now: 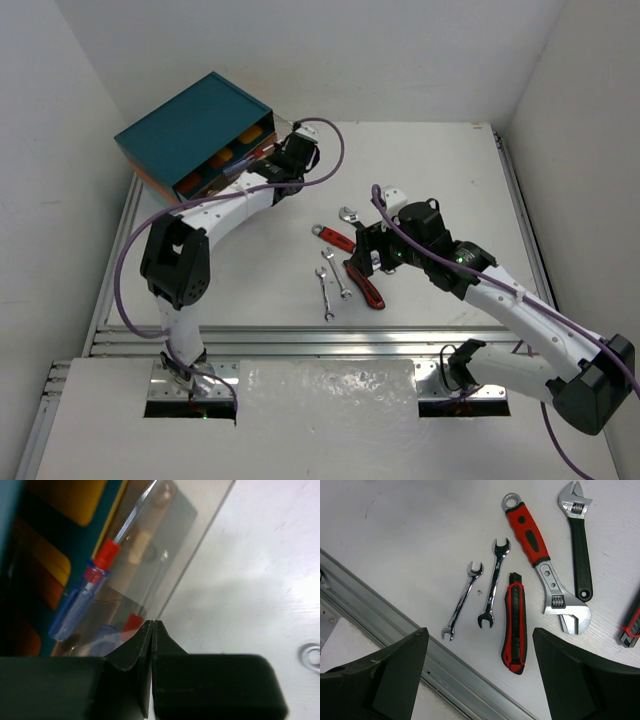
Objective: Sort the tools into containers
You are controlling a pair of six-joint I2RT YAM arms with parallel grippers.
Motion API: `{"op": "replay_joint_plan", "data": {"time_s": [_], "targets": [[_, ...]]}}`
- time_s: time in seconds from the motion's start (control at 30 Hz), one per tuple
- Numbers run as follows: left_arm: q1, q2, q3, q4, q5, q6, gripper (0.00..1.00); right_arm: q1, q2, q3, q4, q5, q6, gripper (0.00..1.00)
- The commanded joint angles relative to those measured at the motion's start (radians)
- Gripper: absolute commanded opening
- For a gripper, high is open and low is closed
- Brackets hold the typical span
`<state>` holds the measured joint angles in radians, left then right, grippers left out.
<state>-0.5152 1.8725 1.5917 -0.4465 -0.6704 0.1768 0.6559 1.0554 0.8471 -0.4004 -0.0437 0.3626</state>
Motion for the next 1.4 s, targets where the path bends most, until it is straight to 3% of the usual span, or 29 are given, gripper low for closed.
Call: {"op": "replay_joint_plan", "data": {"time_s": [0.0,0.3,0.63,0.67,0.77,0.87,0.9,0.97,1.03,1.1,1.13,1.17,1.3,1.37], "targets": [[0.055,-0.001,0.091,0.014,-0.098,0.013,0.00,-0.004,-0.005,-0.003,0.037,0.015,-0.010,0.85],[0.173,0.097,0.171,0.040,-0.170,0.113,0.00,-0.007,0.020,-0.014,0.064,0.005,-0.014,0.86],[0.228,0.126,0.228,0.016,-0.089,0.101,0.03,-0.013,0.098,-0.002,0.109,-0.031,-0.002,0.86],[0.224,0.122,0.228,0.009,-0.065,0.095,0.08,-0.013,0.104,-0.002,0.113,-0.033,0.001,0.86],[0.181,0.090,0.205,-0.007,-0.044,0.054,0.48,-0.022,0.138,0.006,0.143,-0.044,0.025,0.86],[0.115,0.036,0.198,-0.034,-0.020,0.007,0.64,-0.080,0.215,0.006,0.265,-0.122,0.125,0.86],[0.098,-0.005,0.209,-0.067,0.014,-0.057,0.86,-0.132,0.283,0.009,0.363,-0.172,0.160,0.86],[0.096,-0.062,0.212,-0.119,0.127,-0.170,0.95,-0.173,0.372,0.036,0.501,-0.333,0.264,0.86],[0.098,-0.175,0.197,-0.147,0.163,-0.259,0.98,-0.200,0.549,0.094,0.684,-0.433,0.350,0.90],[0.098,-0.287,0.166,-0.216,0.176,-0.370,1.00,-0.206,0.767,0.344,0.735,-0.482,0.442,0.98],[0.098,-0.330,0.150,-0.216,0.181,-0.393,1.00,-0.206,0.841,0.345,0.759,-0.482,0.481,0.99],[0.098,-0.373,0.095,-0.233,0.215,-0.419,1.00,-0.208,0.914,0.466,0.822,-0.514,0.527,0.99],[0.104,-0.691,-0.140,-0.160,0.209,-0.386,1.00,-0.207,1.254,0.804,0.931,-0.567,0.786,0.99],[0.116,-0.804,-0.305,-0.062,0.189,-0.366,1.00,-0.200,1.424,1.013,0.936,-0.558,0.838,0.99]]}}
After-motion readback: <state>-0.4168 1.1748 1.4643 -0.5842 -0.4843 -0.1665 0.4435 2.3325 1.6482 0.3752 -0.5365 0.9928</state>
